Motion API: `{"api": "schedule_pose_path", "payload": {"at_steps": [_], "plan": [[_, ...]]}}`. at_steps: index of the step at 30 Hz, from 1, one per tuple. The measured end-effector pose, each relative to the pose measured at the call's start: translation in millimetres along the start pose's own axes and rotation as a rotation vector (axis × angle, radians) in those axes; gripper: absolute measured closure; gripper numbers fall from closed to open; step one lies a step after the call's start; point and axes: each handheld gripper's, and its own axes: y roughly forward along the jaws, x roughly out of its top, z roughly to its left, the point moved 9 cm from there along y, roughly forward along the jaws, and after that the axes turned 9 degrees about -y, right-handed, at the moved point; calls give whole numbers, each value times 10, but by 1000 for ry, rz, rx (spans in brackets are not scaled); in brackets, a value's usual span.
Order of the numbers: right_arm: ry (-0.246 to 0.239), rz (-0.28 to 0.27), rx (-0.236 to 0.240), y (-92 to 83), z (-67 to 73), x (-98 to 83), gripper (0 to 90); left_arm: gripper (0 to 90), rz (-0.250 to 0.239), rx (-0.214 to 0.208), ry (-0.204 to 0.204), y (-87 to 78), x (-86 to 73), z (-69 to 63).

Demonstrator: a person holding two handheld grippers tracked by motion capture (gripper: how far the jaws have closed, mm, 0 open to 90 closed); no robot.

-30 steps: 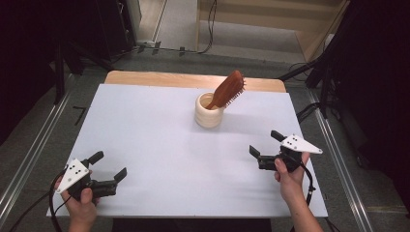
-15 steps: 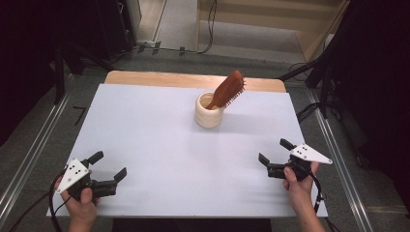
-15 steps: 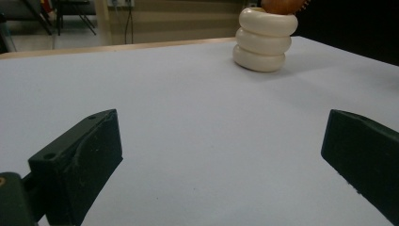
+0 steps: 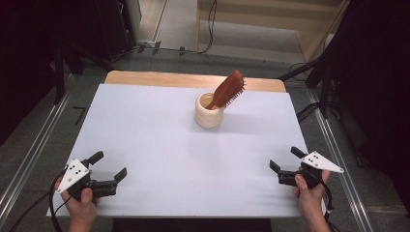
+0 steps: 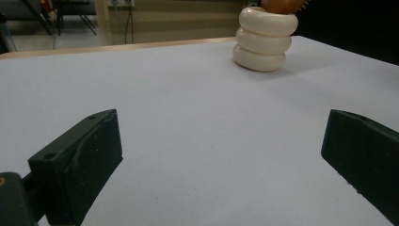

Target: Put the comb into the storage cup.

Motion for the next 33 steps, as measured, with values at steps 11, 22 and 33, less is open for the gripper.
{"api": "schedule_pose_path", "payload": {"at_steps": [11,22,33], "plan": [[18,-1,-20,-111,-96,-138,0,0,0,-1,0,-2,0,0],[18,-2,-39,-241,-155,-247,0,0,1,-3,1,0,0,-3],[32,-5,-53,-362,-223,-311,0,0,7,0,3,4,-5,0]]}}
